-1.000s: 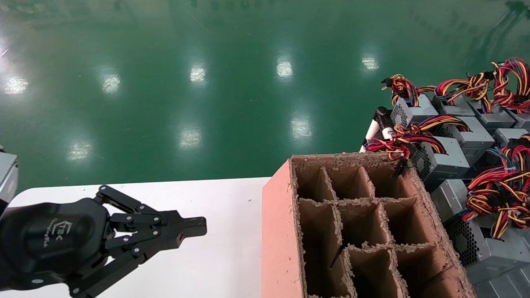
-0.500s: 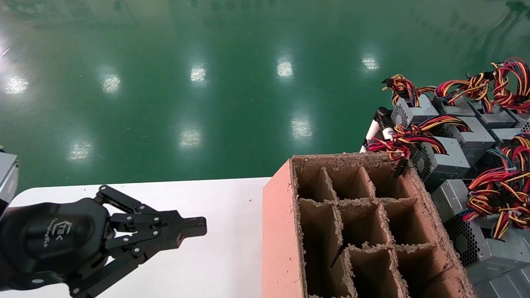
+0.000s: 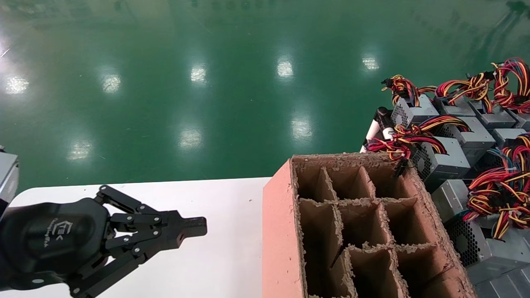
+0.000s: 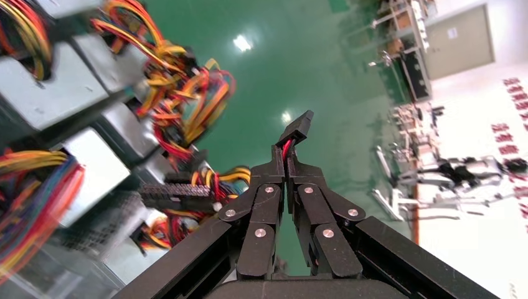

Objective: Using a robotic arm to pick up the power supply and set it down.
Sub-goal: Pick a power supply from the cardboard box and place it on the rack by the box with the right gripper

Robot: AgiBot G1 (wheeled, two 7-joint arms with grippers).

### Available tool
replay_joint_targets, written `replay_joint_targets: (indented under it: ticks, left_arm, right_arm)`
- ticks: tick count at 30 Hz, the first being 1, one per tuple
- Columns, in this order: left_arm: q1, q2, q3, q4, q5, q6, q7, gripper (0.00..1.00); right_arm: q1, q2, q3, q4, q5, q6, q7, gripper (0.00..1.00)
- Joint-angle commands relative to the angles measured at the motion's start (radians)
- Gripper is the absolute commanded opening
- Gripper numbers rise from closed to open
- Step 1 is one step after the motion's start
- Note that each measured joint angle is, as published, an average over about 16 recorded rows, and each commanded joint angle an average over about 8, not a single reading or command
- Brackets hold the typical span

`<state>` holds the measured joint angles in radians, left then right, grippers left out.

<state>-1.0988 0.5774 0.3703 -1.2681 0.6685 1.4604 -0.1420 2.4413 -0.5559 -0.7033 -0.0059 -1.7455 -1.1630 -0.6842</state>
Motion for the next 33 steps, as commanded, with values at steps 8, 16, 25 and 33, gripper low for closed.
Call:
replay_joint_targets:
  ticks: [8,16,25,33]
  left_arm:
    - [0.0,0.0,0.0,0.0,0.0,0.0,0.0,0.0]
    - [0.0,0.0,0.0,0.0,0.0,0.0,0.0,0.0]
    - [0.0,0.0,0.0,0.0,0.0,0.0,0.0,0.0]
    - [0.0,0.0,0.0,0.0,0.0,0.0,0.0,0.0]
  right_arm:
    - [0.008,0.015,-0.004,0.01,-0.006,0.035,-0.005,0.0]
    - [0.005,0.024,-0.009,0.002,-0.014,0.04,0.0,0.0]
    - [-0.002,0.025,-0.012,-0.002,-0.017,0.03,0.004,0.0]
    - [-0.047,0.009,0.001,-0.023,0.0,0.006,0.002,0.0]
